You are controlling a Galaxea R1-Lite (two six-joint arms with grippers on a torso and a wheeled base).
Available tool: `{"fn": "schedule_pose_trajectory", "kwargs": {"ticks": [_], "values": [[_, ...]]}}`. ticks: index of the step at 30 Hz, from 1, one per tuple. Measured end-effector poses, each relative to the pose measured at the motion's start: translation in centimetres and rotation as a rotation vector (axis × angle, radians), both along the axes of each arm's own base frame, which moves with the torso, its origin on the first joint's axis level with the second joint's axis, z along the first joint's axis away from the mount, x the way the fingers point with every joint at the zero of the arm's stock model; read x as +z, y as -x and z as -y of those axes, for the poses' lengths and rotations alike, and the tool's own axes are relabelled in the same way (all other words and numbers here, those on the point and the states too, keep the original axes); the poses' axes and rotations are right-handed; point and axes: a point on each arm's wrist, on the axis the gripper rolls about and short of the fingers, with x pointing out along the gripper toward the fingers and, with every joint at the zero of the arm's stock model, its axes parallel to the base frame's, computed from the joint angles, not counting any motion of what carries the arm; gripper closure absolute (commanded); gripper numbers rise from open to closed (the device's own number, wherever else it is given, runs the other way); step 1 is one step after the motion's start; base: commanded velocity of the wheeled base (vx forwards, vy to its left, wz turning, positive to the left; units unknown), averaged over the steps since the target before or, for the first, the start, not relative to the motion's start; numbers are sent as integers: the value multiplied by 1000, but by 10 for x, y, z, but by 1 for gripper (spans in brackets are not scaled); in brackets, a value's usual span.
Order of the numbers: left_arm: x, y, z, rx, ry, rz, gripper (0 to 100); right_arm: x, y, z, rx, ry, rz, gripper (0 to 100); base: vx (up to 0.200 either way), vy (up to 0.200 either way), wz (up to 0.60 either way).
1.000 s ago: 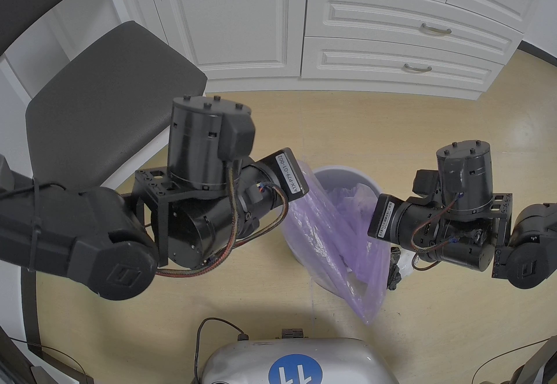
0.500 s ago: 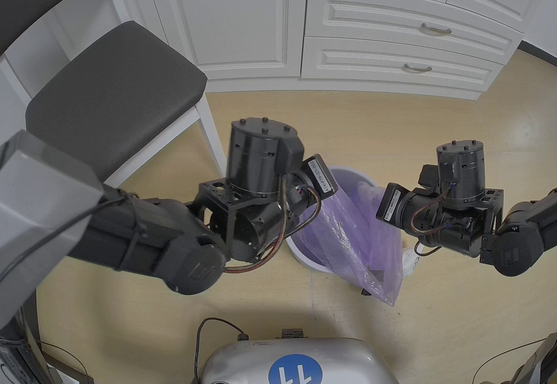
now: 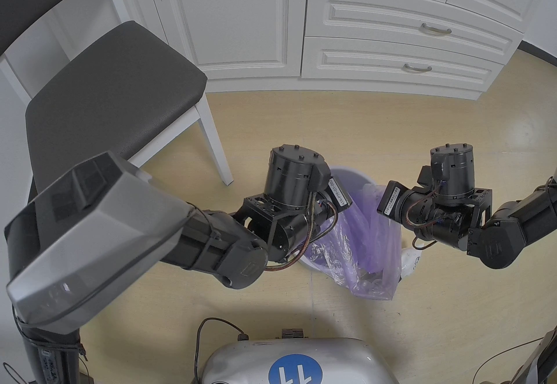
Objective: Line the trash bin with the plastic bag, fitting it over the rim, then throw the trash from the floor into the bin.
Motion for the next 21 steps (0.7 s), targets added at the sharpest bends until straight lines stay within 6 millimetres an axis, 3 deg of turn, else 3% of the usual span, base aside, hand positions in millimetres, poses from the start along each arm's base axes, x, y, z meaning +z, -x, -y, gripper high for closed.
{"fn": "schedule_pose_trajectory", "kwargs": {"ticks": [5,10,21], "values": [[-15,-9,7,-4,1,-20,100,1,-4,-1,-7,-22,25,100,0,0,0],[-25,-24,-1,38,-3,-32,100,-2,-8,-3,-13,-44,36,100,0,0,0],[-12,-20,-32,110,-6,-45,100,-11,-9,-15,-4,-88,15,100,0,0,0]]}}
